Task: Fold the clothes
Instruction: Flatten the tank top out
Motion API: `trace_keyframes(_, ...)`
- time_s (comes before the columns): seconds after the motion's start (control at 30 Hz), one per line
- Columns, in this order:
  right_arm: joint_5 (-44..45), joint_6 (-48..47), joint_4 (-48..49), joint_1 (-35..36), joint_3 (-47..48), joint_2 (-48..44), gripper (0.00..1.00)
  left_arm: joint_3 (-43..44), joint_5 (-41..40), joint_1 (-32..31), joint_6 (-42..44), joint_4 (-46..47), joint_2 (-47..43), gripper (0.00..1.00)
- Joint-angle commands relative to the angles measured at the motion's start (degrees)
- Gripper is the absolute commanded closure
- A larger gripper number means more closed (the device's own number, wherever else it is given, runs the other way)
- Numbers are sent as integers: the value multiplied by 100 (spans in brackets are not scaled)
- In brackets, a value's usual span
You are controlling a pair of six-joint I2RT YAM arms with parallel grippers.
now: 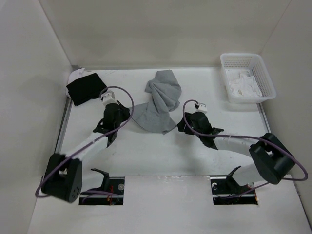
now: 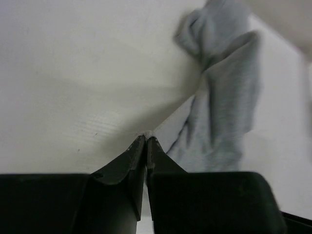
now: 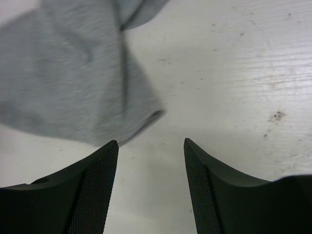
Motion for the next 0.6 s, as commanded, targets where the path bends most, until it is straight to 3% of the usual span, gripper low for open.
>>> trace_keyframes(0.0,-7,97,-106,-49,393,470,39,-155,-231,95,-169,-192,-1028,98)
trace_keyframes(0.57,-2371,1309,1651,47,983,2246,42,-358,252,86,-344,-228,-1558,98)
